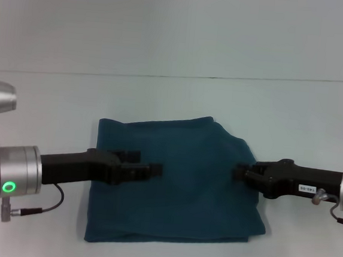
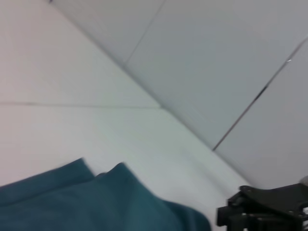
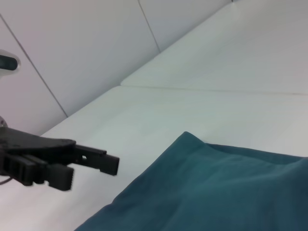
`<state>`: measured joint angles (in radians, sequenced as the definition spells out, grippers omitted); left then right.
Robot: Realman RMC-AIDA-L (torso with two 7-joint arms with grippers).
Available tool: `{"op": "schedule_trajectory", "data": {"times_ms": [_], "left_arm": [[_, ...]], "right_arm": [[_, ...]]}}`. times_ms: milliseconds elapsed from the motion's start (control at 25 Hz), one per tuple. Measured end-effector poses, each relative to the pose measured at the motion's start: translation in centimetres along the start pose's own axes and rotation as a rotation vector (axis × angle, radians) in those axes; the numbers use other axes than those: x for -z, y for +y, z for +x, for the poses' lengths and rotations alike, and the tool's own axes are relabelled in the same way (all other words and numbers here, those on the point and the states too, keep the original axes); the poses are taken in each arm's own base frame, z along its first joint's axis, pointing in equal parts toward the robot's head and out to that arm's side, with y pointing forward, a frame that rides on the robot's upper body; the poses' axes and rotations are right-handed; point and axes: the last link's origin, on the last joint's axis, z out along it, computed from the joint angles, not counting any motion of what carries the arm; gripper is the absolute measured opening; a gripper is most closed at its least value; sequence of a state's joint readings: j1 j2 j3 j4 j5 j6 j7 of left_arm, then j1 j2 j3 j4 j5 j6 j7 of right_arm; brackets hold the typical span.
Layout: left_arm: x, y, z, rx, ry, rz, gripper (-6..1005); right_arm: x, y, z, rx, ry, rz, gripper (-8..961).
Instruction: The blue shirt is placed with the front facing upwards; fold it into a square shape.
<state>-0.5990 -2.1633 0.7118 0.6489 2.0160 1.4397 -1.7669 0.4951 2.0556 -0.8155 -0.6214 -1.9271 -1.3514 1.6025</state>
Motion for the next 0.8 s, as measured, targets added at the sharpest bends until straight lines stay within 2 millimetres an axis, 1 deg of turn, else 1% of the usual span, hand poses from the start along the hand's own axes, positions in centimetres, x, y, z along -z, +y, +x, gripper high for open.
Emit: {"op": "schedule_trajectory", "data": {"times_ms": [80,280,480,600,800], "left_arm": [[0.0,0.2,-0.2,-0.010,0.013,-0.014,875],[0.0,0.4,-0.8,-0.004,0.036,-0.025,875],[0.2,0.4,-1.1,-0.017,0.072,-0.027,876],[0.3,0.3,-1.2,-0.031,0.074,-0.019,879],[0.5,0.1,-1.3,-0.086,0.067,-0.010,882]], "right_arm": [[0.4,-0.2,0.0,0.006,-0.005,0.006,37],[0.3,-0.2,-0.1,0.038,0.000,0.004,257],[0.2,-0.1,-0.4,0.100,0.002,-0.005,505],[0.1,0.1,-0.5,0.120,-0.001,-0.018,716],[-0.3,0.5,-0.5,0.127,-0.017,-0.029,807]]}}
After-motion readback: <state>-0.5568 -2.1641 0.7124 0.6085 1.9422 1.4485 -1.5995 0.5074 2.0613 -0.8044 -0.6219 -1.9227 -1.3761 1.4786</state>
